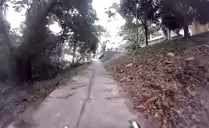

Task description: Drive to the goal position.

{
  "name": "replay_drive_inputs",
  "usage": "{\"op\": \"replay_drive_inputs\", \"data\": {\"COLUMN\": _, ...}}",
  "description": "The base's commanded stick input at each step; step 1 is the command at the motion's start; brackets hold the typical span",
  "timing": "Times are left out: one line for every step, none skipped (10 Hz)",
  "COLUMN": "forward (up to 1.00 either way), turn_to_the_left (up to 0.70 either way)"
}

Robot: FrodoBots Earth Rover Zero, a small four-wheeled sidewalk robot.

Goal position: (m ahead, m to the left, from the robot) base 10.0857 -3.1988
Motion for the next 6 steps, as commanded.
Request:
{"op": "replay_drive_inputs", "data": {"forward": 0.70, "turn_to_the_left": 0.02}}
{"op": "replay_drive_inputs", "data": {"forward": 0.70, "turn_to_the_left": 0.02}}
{"op": "replay_drive_inputs", "data": {"forward": 0.70, "turn_to_the_left": 0.02}}
{"op": "replay_drive_inputs", "data": {"forward": 0.70, "turn_to_the_left": 0.02}}
{"op": "replay_drive_inputs", "data": {"forward": 0.70, "turn_to_the_left": 0.02}}
{"op": "replay_drive_inputs", "data": {"forward": 0.70, "turn_to_the_left": 0.02}}
